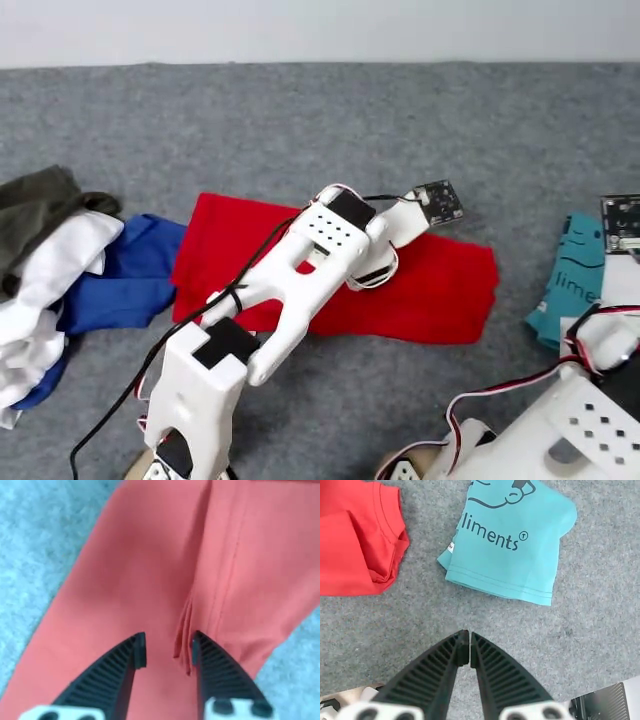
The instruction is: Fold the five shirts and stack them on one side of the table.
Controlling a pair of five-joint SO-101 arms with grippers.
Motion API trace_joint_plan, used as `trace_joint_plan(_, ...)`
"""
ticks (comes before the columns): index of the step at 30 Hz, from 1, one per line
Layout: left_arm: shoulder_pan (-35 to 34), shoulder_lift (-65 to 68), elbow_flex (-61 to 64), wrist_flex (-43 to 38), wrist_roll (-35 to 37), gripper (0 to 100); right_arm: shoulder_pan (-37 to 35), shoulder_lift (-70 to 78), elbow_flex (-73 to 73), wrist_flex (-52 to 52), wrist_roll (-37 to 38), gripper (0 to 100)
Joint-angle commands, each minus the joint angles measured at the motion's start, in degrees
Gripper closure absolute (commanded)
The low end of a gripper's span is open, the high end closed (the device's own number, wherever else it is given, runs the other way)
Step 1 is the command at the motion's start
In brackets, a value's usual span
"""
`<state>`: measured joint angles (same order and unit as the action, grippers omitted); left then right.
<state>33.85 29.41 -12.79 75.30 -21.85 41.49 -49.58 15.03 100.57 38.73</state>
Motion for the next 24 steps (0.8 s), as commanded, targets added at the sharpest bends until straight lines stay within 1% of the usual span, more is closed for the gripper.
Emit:
trace_joint_plan(1,-1.14,-3.08,-4.18,2.99,-0.09,89,0.48,-1.01,-0.53,2.24,-0.53,98.9)
trace_joint_plan(6,-4.13,-8.79,-5.93,6.07,-0.09,96,0.48,-1.01,-0.53,2.24,-0.53,98.9)
trace_joint_plan(8,-5.89,-11.25,-6.02,7.82,-0.09,98,0.48,-1.01,-0.53,2.24,-0.53,98.9)
trace_joint_plan(11,-8.79,-14.15,-5.93,11.08,0.35,98,0.48,-1.01,-0.53,2.24,-0.53,98.9)
trace_joint_plan(18,-20.04,-22.59,-5.85,16.18,10.81,99,0.4,-1.01,-0.53,2.24,-0.53,98.9)
trace_joint_plan(21,-25.23,-25.85,-5.85,20.31,12.48,99,0.4,-1.01,-0.53,2.24,-0.53,98.9)
trace_joint_plan(24,-28.84,-29.89,-5.67,24.53,12.66,99,0.4,-1.01,-0.53,2.24,-0.53,98.9)
